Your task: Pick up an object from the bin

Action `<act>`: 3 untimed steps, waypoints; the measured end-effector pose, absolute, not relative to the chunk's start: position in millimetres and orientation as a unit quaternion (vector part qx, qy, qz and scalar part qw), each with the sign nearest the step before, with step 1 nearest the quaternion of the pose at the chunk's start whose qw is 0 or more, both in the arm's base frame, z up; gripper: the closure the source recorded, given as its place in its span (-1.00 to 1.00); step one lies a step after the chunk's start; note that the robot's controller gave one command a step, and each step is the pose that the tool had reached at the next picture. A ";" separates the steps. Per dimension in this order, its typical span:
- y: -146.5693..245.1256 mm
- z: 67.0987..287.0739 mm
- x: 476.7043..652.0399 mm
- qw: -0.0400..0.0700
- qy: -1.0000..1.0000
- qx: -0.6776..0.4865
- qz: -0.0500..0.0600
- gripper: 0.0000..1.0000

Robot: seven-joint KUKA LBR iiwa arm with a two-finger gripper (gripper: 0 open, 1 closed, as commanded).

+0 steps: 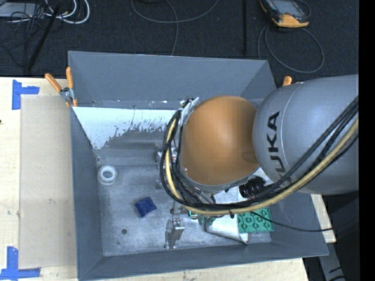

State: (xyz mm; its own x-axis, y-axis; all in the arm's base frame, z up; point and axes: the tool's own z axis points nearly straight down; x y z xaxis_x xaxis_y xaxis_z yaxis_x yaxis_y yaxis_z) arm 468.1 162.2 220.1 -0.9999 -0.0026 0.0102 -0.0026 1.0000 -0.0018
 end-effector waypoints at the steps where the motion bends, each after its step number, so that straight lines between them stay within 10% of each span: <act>1: 156.6 85.5 493.4 -0.002 -0.997 0.080 -0.001 -1.00; 2: 218.2 74.8 485.3 -0.015 -0.991 0.130 -0.002 -1.00; 3: 202.3 197.9 548.1 -0.006 -0.983 0.184 0.000 -1.00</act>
Offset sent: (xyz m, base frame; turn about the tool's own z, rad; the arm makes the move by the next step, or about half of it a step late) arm 0.0266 -0.0060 -0.1501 -0.1647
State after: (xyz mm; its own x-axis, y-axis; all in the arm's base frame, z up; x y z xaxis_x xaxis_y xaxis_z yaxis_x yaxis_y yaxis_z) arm 548.1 202.3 197.9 -0.9324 -0.3612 -0.0111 -0.3612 0.9325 -0.0014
